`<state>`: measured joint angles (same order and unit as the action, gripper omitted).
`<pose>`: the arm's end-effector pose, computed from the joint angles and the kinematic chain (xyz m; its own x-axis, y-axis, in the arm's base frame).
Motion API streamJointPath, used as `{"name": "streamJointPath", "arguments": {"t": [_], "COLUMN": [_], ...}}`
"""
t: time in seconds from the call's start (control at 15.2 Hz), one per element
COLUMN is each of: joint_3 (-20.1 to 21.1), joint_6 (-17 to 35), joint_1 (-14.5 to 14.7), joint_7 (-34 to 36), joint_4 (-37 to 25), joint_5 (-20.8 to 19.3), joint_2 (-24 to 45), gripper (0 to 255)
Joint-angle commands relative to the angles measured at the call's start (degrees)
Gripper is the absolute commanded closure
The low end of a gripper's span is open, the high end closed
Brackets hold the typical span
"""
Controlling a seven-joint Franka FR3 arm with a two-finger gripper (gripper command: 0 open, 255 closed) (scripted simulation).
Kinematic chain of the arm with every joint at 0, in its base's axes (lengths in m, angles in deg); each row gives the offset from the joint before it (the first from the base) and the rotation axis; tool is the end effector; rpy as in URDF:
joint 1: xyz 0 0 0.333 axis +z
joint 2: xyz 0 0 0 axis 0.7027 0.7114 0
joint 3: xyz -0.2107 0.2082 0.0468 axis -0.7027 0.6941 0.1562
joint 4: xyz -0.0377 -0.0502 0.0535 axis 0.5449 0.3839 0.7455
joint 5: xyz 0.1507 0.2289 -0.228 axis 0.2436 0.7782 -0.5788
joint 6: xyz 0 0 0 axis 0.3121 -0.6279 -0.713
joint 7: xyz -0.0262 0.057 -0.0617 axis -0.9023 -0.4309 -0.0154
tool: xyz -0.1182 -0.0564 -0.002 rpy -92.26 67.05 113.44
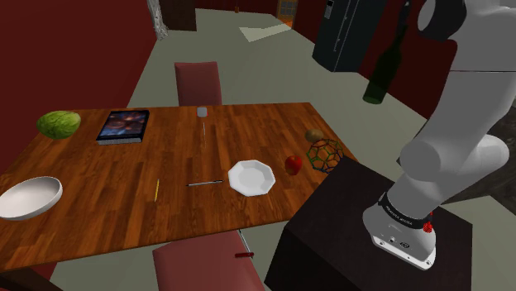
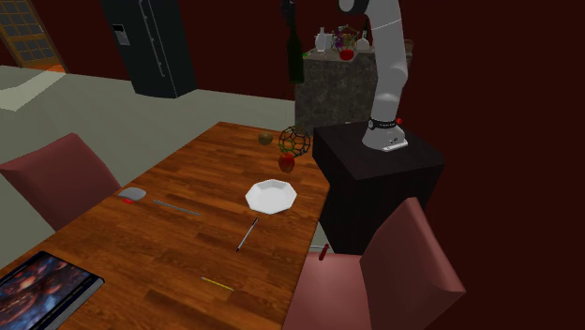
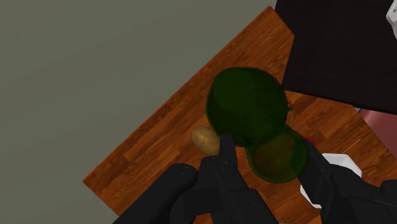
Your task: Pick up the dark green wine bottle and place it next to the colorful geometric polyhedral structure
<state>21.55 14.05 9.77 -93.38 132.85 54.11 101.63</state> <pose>0.3178 -0.4711 0.6028 0.9698 0.1729 -0.1721 0.1648 -0.9845 -0.0604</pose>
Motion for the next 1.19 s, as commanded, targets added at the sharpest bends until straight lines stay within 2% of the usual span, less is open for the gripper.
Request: {"name": "streamJointPath", "arguments": {"t": [0.0,0.53,1.12], "joint_3": [-0.02,0.17,0.40], "joint_6": [1.49,9.66,17.46], "joint_1": [-0.03,2.06,3.15], "joint_7": [-0.19,1.31,2.54], "joint_4": [1.47,13.38,23.21], "joint_5": [-0.05,-1.65,-2.50], "joint_2": [-0.06,-3.92,-6.03], "gripper": [255,255,255]}}
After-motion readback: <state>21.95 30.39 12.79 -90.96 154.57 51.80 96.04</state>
